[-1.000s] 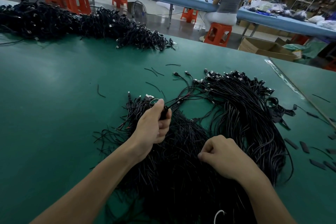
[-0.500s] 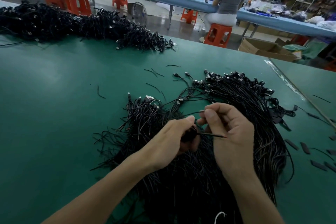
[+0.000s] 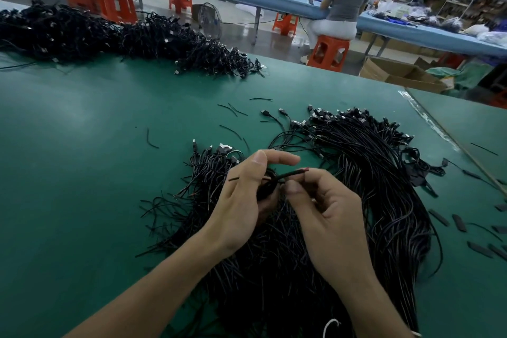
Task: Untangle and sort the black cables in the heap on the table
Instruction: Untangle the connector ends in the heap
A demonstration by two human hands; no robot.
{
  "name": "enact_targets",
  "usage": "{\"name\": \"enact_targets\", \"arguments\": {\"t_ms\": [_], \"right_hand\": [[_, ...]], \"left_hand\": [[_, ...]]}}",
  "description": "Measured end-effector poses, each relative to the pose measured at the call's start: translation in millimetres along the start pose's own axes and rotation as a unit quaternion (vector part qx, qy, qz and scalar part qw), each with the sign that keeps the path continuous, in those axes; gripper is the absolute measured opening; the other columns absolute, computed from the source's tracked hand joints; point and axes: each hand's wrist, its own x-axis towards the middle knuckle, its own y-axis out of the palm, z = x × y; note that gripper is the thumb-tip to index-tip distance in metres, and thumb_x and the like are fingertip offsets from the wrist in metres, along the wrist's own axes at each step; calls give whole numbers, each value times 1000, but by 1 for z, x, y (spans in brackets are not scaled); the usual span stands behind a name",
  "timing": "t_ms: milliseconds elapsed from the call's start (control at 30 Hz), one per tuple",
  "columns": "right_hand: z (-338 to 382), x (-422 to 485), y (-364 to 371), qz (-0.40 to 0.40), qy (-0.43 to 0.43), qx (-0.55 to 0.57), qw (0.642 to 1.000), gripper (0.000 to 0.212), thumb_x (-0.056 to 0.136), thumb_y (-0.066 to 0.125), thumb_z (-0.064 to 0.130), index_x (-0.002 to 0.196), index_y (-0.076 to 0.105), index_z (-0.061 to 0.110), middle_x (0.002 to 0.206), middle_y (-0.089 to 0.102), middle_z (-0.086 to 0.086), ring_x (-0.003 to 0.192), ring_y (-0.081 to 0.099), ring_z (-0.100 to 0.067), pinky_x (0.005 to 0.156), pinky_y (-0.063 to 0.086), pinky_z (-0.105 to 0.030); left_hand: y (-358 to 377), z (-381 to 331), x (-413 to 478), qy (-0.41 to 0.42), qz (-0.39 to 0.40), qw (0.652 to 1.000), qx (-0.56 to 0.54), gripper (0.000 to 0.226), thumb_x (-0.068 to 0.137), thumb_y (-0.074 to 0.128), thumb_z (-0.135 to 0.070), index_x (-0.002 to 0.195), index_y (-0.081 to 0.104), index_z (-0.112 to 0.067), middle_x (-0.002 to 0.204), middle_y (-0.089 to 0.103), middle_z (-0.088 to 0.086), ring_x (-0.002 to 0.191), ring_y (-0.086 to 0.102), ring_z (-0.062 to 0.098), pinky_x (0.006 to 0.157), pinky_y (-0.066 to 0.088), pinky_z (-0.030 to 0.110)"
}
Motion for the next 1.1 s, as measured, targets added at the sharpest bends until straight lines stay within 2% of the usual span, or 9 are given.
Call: {"name": "enact_targets", "arguments": {"t_ms": [167,267,367,433,567,733,867,1000,1100], "right_hand": [[0,0,0,4,38,-30,999,18,89,65,10,84,73,25,70,71,5,57,61,-21,51,49,-29],[2,1,-1,13,19,-60,998,12,88,68,18,81,71,26,67,69,10,54,59,-7,51,48,-22],[1,2,-2,21,16,-62,998,14,90,67,15,84,72,27,72,71,12,65,66,-9,61,53,-23],[0,2,-2,30,7,-90,995,14,91,68,12,87,74,23,77,71,12,73,67,-8,66,52,-18],[2,4,-3,80,-86,-234,965,11,94,65,10,97,72,17,91,65,11,85,62,-6,76,49,-19],[5,8,-9,127,-177,-343,914,11,96,61,13,102,70,12,91,61,4,82,58,-15,71,53,-36],[6,7,-8,137,-215,-403,879,12,95,57,16,96,69,12,88,61,3,80,57,-16,67,54,-36],[-1,4,-6,157,-235,-453,845,11,86,71,8,93,68,16,86,60,5,76,51,-14,65,51,-28],[-4,5,-6,156,-267,-471,826,12,84,72,8,92,67,15,87,58,3,79,50,-16,67,48,-31]], "left_hand": [[1,-1,-2,7,-16,1000,21,46,102,26,-33,108,68,-13,54,53,-9,47,46,3,48,40,16],[2,0,-3,5,-15,1000,24,44,101,30,-34,103,70,-15,77,69,9,68,63,38,67,59,41],[3,2,-1,10,-25,999,19,42,101,32,-31,97,70,-13,58,51,-2,49,43,13,47,39,18],[3,5,0,15,-35,999,20,41,102,32,-28,93,70,-14,53,48,-9,47,37,1,45,32,13],[1,11,1,-15,-59,998,35,38,91,40,-44,80,70,-22,70,62,3,59,51,5,49,39,15],[0,12,3,-112,-84,990,-5,50,93,39,-51,68,70,-20,52,46,0,41,33,10,39,26,21],[2,10,7,-187,-109,974,-64,55,104,38,-48,70,67,-15,51,42,1,36,28,10,37,23,18],[3,9,10,-252,-104,961,-49,54,103,40,-49,72,67,-14,49,48,-4,37,37,9,37,27,19],[1,8,8,-245,-57,967,-32,60,103,40,-48,53,46,-17,46,33,-2,36,25,9,39,22,18]]}}
